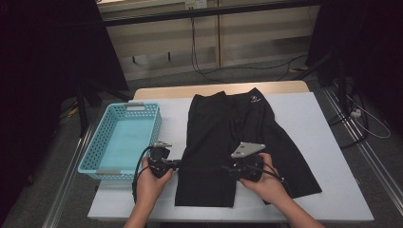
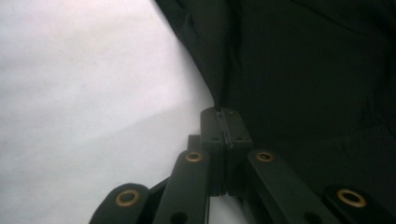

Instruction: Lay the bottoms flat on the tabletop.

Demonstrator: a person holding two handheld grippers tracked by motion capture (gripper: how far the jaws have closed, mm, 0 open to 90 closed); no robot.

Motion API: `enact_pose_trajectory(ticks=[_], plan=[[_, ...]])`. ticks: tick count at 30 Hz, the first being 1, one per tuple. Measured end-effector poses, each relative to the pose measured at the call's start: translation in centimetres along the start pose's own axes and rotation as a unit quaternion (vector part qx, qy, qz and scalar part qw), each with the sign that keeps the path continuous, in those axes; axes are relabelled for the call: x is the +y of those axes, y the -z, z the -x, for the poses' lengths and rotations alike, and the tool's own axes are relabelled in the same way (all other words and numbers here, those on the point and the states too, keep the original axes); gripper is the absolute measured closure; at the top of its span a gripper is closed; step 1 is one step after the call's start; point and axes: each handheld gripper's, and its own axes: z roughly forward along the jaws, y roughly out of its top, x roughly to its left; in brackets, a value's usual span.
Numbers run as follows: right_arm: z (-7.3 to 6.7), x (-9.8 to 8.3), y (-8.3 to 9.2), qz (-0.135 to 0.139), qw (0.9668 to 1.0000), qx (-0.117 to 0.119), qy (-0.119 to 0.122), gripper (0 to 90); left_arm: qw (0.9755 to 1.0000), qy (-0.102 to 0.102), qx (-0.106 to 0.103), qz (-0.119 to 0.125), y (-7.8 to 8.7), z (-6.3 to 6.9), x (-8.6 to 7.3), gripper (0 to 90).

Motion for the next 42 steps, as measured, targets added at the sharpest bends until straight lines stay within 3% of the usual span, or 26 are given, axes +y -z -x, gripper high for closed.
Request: enact_pose_trajectory(ticks=[2, 4, 6, 8, 9, 12, 16, 18, 20, 22, 25, 31, 33, 35, 38, 42], plan=[[-1.4, 0.2, -0.6, 0.005, 0.9993, 0.032, 0.016, 47.6, 1.0000, -0.004, 0.000, 0.006, 0.1, 0.0, 0.1, 85.6], [-2.8, 0.3, -1.4, 0.000, 0.9974, 0.064, 0.033, 47.0, 0.9991, -0.022, 0.023, 0.029, 0.2, 0.0, 0.3, 65.2], [-4.1, 0.4, -2.2, -0.004, 0.9947, 0.093, 0.044, 46.8, 0.9988, -0.015, 0.015, 0.043, 0.3, -0.1, 0.5, 58.3], [-5.5, 0.6, -2.9, -0.004, 0.9913, 0.122, 0.051, 47.2, 0.9973, -0.026, 0.013, 0.068, 0.3, 0.1, 0.7, 44.9], [-6.1, 0.6, -3.2, -0.008, 0.9900, 0.126, 0.062, 48.1, 0.9968, -0.035, 0.014, 0.071, 0.4, 0.1, 0.8, 39.1], [-7.7, 0.5, -3.8, -0.019, 0.9857, 0.144, 0.086, 55.0, 0.9960, -0.034, 0.025, 0.079, 0.3, 0.0, 0.9, 29.2], [-8.7, 0.3, -3.8, -0.018, 0.9814, 0.160, 0.105, 54.3, 0.9958, -0.036, 0.026, 0.080, 0.4, -0.3, 1.0, 25.3], [-8.7, 0.3, -3.9, -0.015, 0.9809, 0.162, 0.107, 55.7, 0.9956, -0.040, 0.026, 0.081, 0.4, -0.3, 1.1, 24.6], [-8.6, 0.2, -3.9, -0.012, 0.9812, 0.160, 0.107, 60.5, 0.9956, -0.040, 0.025, 0.081, 0.3, -0.2, 1.1, 24.4], [-8.5, 0.2, -3.8, -0.014, 0.9790, 0.171, 0.111, 77.3, 0.9958, -0.039, 0.024, 0.080, 0.2, -0.2, 1.1, 24.2], [-8.4, 0.2, -3.8, -0.017, 0.9767, 0.184, 0.109, 86.6, 0.9956, -0.041, 0.025, 0.080, 0.2, -0.1, 1.1, 23.9], [-8.1, 0.1, -3.4, -0.023, 0.9738, 0.199, 0.107, 87.5, 0.9961, -0.040, 0.019, 0.076, 0.3, 0.0, 0.9, 22.7], [-7.9, 0.1, -3.1, -0.024, 0.9742, 0.200, 0.101, 77.3, 0.9964, -0.040, 0.018, 0.073, 0.2, 0.0, 0.7, 22.1], [-7.7, 0.3, -2.7, -0.017, 0.9777, 0.186, 0.097, 68.4, 0.9970, -0.040, 0.012, 0.065, 0.1, 0.1, 0.6, 21.8], [-6.1, 0.8, -2.1, 0.000, 0.9867, 0.144, 0.076, 56.9, 0.9968, -0.041, 0.012, 0.068, 0.1, 0.2, 0.5, 21.2], [-3.6, 1.1, -1.9, 0.020, 0.9949, 0.091, 0.039, 45.8, 0.9970, -0.047, 0.006, 0.061, 0.2, 0.1, 0.3, 20.7]])
